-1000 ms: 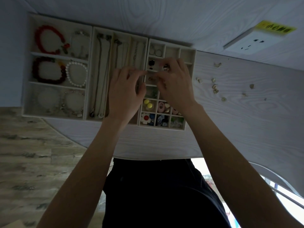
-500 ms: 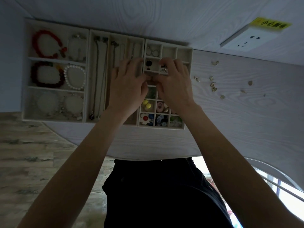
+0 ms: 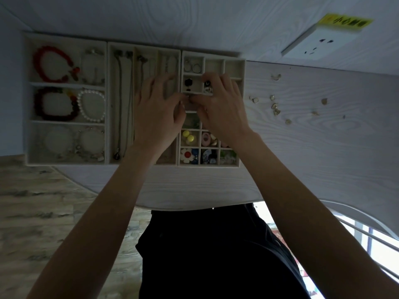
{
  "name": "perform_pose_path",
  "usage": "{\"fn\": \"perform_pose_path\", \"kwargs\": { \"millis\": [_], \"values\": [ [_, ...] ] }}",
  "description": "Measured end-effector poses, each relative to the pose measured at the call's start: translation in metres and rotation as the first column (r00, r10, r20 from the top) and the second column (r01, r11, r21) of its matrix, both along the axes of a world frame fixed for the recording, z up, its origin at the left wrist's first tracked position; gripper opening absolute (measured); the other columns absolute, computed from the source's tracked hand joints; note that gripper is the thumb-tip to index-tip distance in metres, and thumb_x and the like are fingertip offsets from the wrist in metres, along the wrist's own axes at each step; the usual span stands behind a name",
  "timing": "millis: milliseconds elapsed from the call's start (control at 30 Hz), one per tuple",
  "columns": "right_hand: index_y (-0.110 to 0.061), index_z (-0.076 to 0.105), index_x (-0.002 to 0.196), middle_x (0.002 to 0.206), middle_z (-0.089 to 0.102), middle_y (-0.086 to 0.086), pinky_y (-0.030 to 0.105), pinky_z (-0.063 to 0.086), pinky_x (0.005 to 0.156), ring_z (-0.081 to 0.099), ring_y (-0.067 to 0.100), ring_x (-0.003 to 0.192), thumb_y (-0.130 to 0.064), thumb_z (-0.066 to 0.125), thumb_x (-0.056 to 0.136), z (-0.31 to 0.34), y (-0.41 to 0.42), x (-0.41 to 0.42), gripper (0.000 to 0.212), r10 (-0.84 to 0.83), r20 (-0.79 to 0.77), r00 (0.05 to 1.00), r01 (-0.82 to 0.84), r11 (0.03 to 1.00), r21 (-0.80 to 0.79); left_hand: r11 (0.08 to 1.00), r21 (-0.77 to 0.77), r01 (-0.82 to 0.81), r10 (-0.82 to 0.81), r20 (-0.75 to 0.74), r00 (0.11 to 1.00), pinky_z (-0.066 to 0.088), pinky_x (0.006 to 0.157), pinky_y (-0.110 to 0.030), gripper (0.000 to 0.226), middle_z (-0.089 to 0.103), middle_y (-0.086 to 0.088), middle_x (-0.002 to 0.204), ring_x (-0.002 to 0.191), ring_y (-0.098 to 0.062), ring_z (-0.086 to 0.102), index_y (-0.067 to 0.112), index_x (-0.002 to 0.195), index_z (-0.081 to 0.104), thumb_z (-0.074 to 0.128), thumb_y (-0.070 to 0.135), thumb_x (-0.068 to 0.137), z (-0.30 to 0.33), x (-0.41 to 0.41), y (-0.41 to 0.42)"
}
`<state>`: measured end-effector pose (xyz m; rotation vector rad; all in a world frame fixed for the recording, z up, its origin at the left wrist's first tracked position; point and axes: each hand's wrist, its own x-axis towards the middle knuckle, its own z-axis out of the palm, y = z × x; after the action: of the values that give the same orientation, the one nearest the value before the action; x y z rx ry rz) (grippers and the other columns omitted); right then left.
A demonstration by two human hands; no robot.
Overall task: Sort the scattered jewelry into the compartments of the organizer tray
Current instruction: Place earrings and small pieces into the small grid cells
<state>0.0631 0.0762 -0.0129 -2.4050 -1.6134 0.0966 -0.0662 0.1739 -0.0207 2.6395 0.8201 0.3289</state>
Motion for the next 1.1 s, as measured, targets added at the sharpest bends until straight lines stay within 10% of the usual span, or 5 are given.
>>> {"fn": "perform_pose_path", "kwargs": {
  "millis": [1100],
  "values": [
    [-0.021,0.076,0.08,0.11,0.062,0.006,0.035,0.042,0.08,0.056,0.027,0.097,-0.03,0.057,0.084,-0.005,0.01,-0.003,0.022,0.006,0.033,0.999,-0.006,1.0,0.007,0.998,-0.029,-0.05,0.052,0.099,0.994,0.037,0.095,-0.031,0.021,0.058,-0.01,0.123,0.117,-0.031,0.046,0.014,0.103,0.069,0.054,0.02,0.089,-0.001,-0.012,-0.003]
  ]
}}
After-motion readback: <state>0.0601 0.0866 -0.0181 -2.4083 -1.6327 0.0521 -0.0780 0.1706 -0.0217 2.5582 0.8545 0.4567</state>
